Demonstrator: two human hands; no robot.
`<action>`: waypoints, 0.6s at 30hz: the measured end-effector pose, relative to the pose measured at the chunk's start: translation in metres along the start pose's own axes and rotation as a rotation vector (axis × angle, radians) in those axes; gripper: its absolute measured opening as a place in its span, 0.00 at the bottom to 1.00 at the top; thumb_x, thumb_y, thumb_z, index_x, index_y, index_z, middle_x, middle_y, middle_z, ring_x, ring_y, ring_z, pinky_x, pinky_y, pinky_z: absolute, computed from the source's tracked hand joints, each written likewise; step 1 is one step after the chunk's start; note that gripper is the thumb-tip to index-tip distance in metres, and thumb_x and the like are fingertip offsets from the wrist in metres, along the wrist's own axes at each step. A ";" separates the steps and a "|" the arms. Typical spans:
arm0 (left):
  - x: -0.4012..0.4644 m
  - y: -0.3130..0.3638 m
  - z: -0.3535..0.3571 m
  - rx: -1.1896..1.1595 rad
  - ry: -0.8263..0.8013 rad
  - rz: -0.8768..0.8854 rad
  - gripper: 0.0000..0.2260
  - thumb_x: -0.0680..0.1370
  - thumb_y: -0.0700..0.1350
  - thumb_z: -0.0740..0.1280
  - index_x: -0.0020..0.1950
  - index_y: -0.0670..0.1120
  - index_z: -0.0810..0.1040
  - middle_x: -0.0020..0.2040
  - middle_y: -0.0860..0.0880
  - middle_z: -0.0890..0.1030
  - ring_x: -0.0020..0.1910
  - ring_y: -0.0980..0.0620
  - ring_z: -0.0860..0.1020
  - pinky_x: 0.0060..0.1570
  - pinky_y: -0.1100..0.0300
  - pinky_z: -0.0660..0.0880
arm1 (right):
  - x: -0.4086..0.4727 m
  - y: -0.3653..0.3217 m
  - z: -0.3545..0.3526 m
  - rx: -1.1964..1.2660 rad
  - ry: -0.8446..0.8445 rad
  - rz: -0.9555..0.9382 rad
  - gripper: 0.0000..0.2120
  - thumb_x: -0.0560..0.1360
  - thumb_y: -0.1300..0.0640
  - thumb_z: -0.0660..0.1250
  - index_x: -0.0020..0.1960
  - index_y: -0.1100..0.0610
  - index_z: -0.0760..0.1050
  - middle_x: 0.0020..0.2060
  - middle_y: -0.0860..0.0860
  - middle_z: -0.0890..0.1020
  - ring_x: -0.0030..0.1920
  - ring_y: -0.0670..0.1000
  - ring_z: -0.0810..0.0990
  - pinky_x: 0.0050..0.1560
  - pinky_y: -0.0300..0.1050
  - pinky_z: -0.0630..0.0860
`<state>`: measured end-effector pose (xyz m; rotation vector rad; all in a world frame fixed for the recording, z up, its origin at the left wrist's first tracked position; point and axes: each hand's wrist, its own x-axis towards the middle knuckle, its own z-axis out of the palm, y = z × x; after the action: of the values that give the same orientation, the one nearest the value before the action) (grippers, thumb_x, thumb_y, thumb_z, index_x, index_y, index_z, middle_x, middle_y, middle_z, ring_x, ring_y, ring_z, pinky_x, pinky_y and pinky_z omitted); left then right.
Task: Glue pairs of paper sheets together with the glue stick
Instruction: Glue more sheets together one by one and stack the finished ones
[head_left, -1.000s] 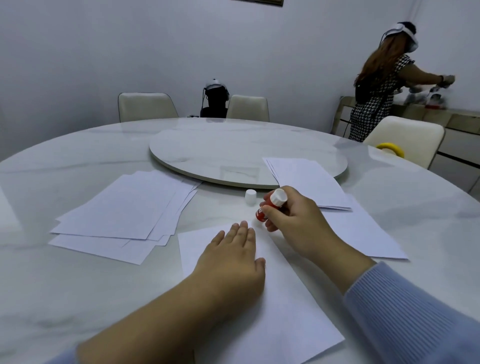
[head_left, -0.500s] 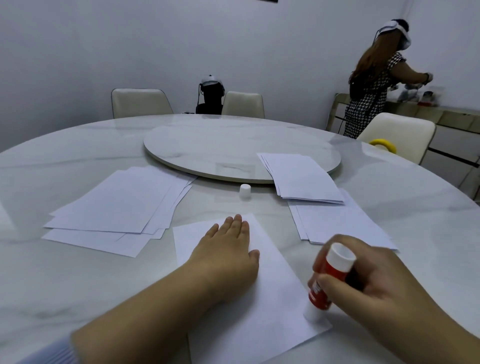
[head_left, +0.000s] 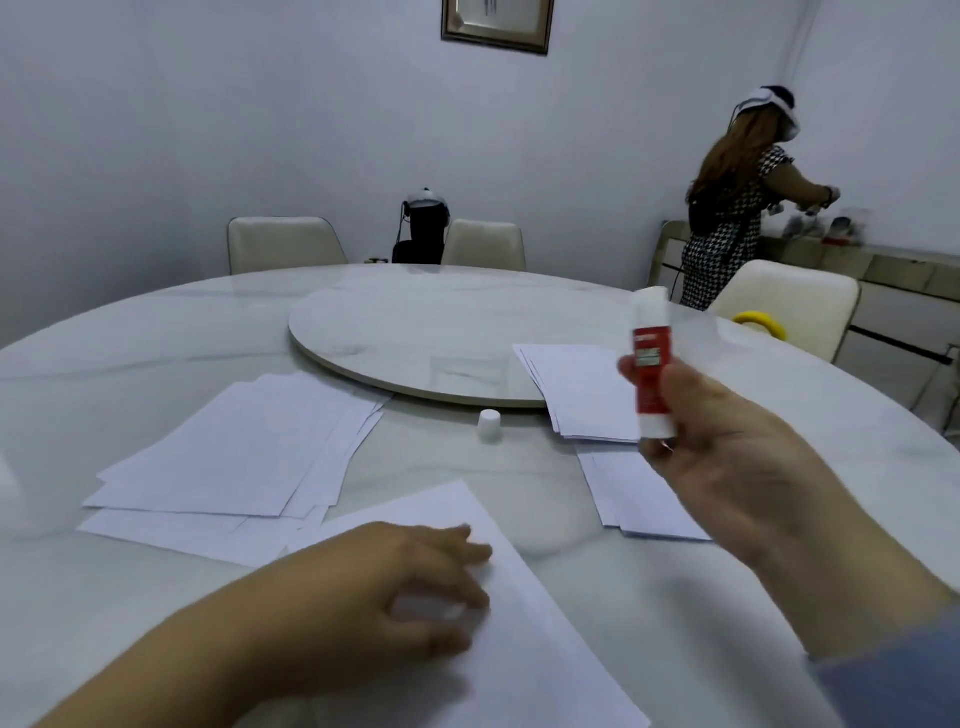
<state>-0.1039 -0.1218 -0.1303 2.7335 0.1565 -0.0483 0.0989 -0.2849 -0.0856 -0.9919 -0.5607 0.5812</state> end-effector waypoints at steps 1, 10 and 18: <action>-0.004 -0.003 -0.002 0.026 0.002 -0.007 0.19 0.73 0.65 0.63 0.64 0.71 0.68 0.63 0.81 0.55 0.63 0.84 0.47 0.66 0.78 0.50 | 0.012 0.008 0.004 -0.083 0.000 -0.005 0.13 0.67 0.59 0.70 0.51 0.55 0.82 0.45 0.48 0.87 0.41 0.42 0.83 0.43 0.37 0.75; -0.014 -0.015 0.014 0.193 0.291 -0.089 0.32 0.62 0.77 0.48 0.65 0.74 0.64 0.63 0.71 0.66 0.61 0.73 0.60 0.62 0.68 0.60 | 0.094 0.077 0.018 -1.016 0.192 -0.136 0.12 0.68 0.58 0.76 0.46 0.50 0.74 0.39 0.42 0.79 0.40 0.43 0.77 0.35 0.32 0.69; -0.010 -0.015 0.017 0.247 0.335 -0.080 0.32 0.63 0.77 0.47 0.65 0.73 0.66 0.55 0.69 0.67 0.60 0.71 0.61 0.59 0.70 0.58 | 0.108 0.093 0.021 -1.143 0.185 -0.127 0.17 0.65 0.53 0.79 0.50 0.53 0.78 0.44 0.48 0.82 0.49 0.51 0.81 0.50 0.47 0.77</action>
<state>-0.1161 -0.1158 -0.1514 2.9600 0.3761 0.3951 0.1445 -0.1596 -0.1405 -2.0372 -0.7943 -0.0078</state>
